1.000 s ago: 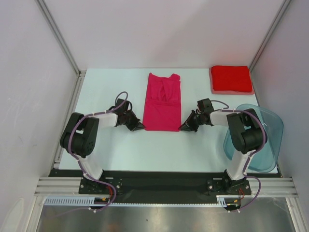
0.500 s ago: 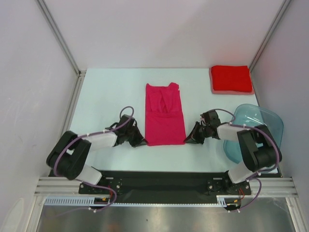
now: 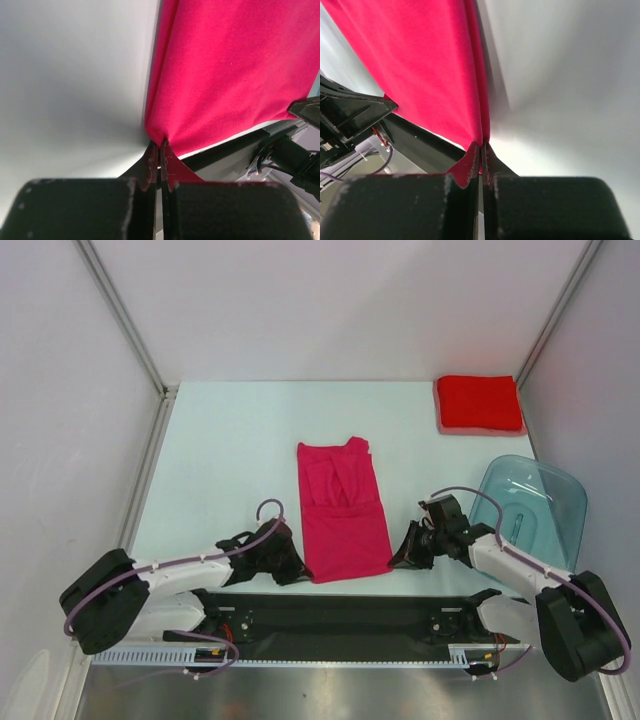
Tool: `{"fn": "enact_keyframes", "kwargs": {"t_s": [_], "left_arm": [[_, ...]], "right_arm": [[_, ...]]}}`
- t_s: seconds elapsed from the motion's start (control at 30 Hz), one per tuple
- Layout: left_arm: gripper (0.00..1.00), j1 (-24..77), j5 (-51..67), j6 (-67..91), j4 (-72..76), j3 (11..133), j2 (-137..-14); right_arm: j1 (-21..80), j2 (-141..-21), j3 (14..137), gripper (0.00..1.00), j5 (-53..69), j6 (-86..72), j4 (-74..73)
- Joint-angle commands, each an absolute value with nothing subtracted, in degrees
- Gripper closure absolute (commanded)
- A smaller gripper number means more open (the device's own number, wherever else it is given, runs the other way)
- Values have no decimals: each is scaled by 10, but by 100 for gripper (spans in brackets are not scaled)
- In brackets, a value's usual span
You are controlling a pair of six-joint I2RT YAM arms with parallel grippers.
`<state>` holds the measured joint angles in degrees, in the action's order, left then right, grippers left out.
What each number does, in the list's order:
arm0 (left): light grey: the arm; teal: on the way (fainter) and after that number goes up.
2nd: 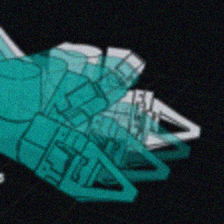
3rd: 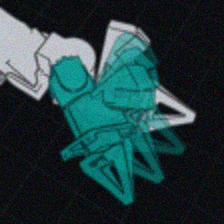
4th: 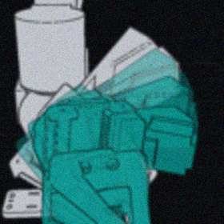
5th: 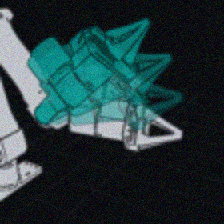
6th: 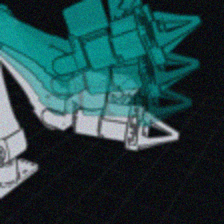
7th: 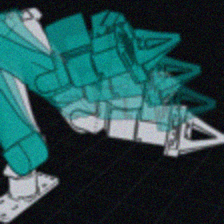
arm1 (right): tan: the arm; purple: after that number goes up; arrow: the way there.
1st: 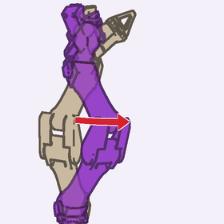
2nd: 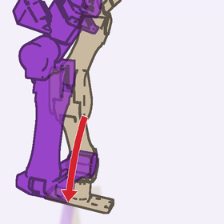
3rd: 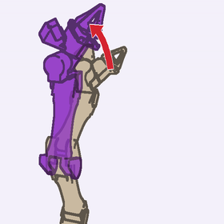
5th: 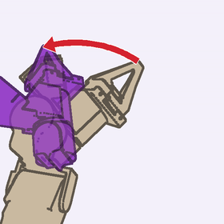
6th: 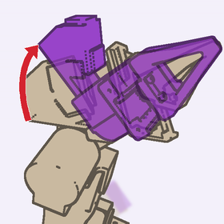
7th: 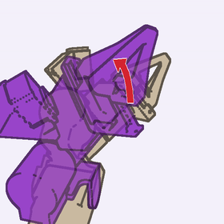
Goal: Fold and stack the t-shirts
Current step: Fold the tshirt
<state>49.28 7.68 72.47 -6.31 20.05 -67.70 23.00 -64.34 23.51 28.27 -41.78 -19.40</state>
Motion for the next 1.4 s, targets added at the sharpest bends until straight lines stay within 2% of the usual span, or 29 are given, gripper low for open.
{"fn": "enact_keyframes", "kwargs": {"t_s": [0.0,0.17,0.33,0.6,0.73,1.03,1.37], "left_arm": [[100,509,55,756,-111,199,-656],[100,493,29,725,-173,249,-626],[100,397,76,666,-184,300,-653],[100,296,114,585,-187,434,-785],[100,269,132,542,-201,539,-865],[100,209,150,490,-239,715,-986],[99,165,190,463,-253,839,-1094]], "right_arm": [[239,-619,234,100,271,-425,-222],[236,-649,277,100,265,-408,-227],[227,-731,378,100,270,-388,-214],[193,-909,557,100,290,-349,-218],[179,-985,649,100,305,-332,-240],[154,-1113,827,100,328,-318,-273],[134,-1219,976,100,356,-329,-286]]}}
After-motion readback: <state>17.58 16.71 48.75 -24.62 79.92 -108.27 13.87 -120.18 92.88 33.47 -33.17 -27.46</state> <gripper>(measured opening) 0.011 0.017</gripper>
